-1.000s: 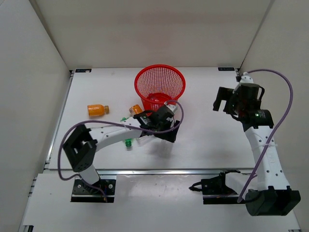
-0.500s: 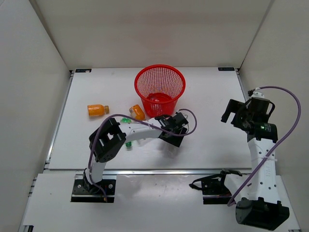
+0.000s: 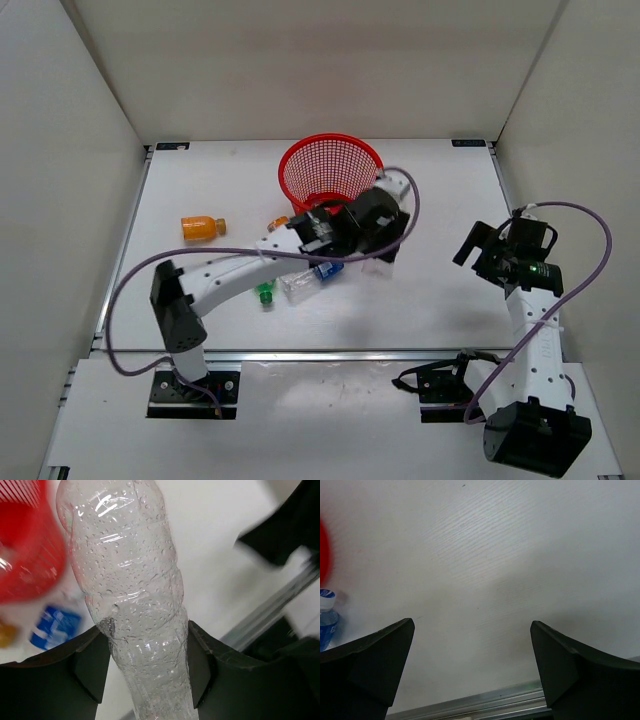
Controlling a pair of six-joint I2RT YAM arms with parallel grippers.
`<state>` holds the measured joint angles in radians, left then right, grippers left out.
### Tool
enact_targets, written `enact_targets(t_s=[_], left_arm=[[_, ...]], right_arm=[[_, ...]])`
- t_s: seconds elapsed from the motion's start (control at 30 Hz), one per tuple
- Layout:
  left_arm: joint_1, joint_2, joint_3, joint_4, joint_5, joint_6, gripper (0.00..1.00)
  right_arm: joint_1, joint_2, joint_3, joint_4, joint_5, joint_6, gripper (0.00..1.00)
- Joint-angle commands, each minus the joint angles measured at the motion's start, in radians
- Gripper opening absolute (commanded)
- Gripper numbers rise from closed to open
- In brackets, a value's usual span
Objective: Put the plastic bottles in the bin
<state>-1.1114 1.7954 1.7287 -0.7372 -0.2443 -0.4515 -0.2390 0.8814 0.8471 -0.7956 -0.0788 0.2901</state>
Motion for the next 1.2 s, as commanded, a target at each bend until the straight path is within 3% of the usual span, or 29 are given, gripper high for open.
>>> enact_targets(t_s=[0.0, 0.2, 0.27, 0.4, 0.67, 0.7, 0.9, 1.03, 1.17], left_arm=[[0.056, -0.14, 0.129, 0.03, -0.137, 0.049, 0.48], [0.266, -0.146, 0.094, 0.295, -0.204, 0.066, 0.49], [0.323, -0.111, 0.111, 0.356, -0.184, 0.054, 0.58], [0.387, -0.013, 0.163, 0.337, -0.22, 0.019, 0.63], [0.389, 0.052, 0.203, 0.292, -0.248, 0.02, 0.96], [0.398, 0.035, 0.19, 0.292, -0.256, 0.023, 0.99], [0.34, -0.111, 0.109, 0.253, -0.303, 0.057, 0.99], [0.341, -0.302, -0.064, 0.141, -0.332, 0.007, 0.99], [0.406, -0.522, -0.352, -0.013, -0.303, -0.116, 0.99]], right_arm=[[-0.003, -0.003, -0.011, 0.047, -0.029, 0.038, 0.99], [0.12, -0.004, -0.031, 0.082, -0.059, 0.004, 0.99], [0.205, -0.016, -0.04, 0.098, -0.012, 0.004, 0.99], [0.343, -0.03, -0.043, 0.098, 0.074, 0.001, 0.99], [0.478, -0.042, -0.108, 0.154, -0.001, 0.02, 1.0], [0.49, -0.023, -0.106, 0.156, -0.003, 0.033, 0.99], [0.716, 0.111, -0.048, 0.186, 0.142, 0.199, 0.99], [0.828, 0.177, -0.058, 0.318, 0.186, 0.386, 0.99], [0.931, 0.229, -0.075, 0.464, 0.25, 0.544, 0.99]])
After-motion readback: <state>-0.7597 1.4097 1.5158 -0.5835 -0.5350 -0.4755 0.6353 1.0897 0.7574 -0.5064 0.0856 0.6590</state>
